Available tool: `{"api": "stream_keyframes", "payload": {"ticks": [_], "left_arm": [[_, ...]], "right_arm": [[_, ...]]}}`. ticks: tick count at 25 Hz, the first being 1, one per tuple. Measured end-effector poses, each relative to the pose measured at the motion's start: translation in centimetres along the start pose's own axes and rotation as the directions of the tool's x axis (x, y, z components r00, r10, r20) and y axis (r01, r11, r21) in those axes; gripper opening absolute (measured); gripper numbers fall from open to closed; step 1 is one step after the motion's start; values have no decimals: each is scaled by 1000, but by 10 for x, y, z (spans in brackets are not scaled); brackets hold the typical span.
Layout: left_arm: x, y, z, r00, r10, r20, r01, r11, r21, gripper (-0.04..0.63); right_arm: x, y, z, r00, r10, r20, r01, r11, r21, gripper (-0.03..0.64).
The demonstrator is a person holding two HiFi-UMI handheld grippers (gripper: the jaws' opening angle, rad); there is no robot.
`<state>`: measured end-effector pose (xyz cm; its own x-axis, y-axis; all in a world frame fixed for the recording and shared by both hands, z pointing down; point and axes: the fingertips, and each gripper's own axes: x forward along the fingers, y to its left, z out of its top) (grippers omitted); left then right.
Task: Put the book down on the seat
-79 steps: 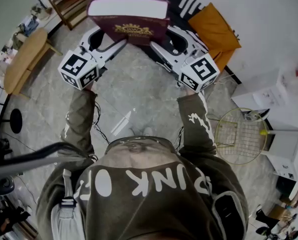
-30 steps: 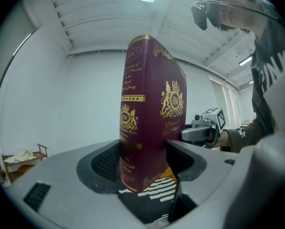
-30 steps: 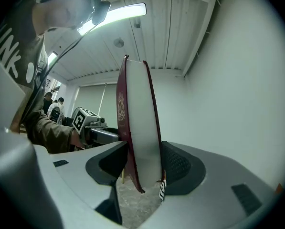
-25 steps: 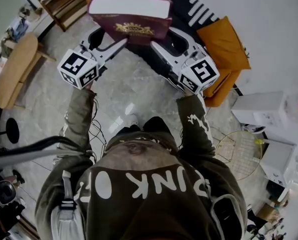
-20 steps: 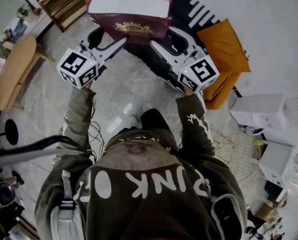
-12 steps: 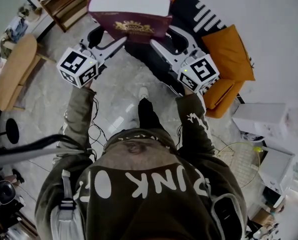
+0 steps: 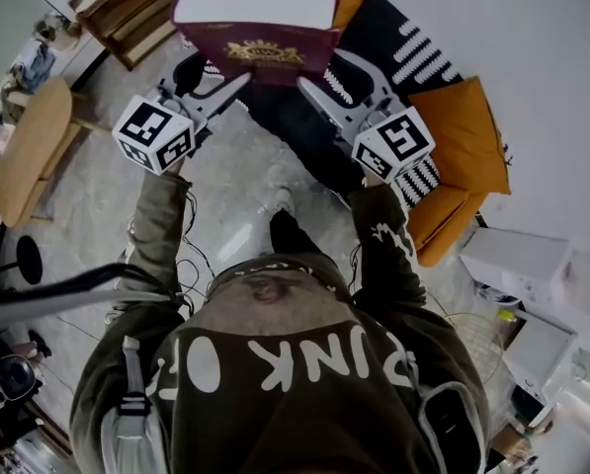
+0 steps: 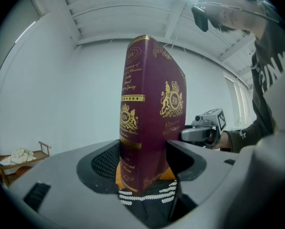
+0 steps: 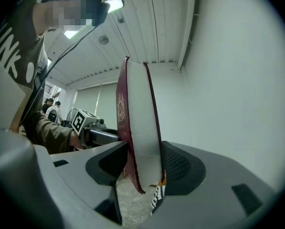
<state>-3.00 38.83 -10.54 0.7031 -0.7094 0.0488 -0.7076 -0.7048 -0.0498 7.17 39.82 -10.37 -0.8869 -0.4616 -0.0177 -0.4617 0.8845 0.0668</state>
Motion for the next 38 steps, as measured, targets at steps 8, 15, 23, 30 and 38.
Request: {"api": "stream_keyframes", "payload": {"ticks": [8,15,23,30,38], "left_arm": [[68,38,-1,1000,12,-18,-12,1000,3,293],[105,64,-18,999,12,-49,-14,999,-32,293],[128,121,-60,997,-1,-76,-5,997,-83,293],[164,197,-143,991,-36,-132,16,988,-151,293],[211,277,-275,972,-83,-219,23,964,-264,293]], "right_arm": [[17,-77,-9,1000,19,3,-19,1000,8,212],[32,-118,-28,1000,20,-16,-19,999,46,212],[81,-153,-69,998,22,-62,-16,996,91,212],[147,-200,-154,991,14,-130,9,985,172,212],[214,-254,-288,975,31,-221,40,949,312,212]]}}
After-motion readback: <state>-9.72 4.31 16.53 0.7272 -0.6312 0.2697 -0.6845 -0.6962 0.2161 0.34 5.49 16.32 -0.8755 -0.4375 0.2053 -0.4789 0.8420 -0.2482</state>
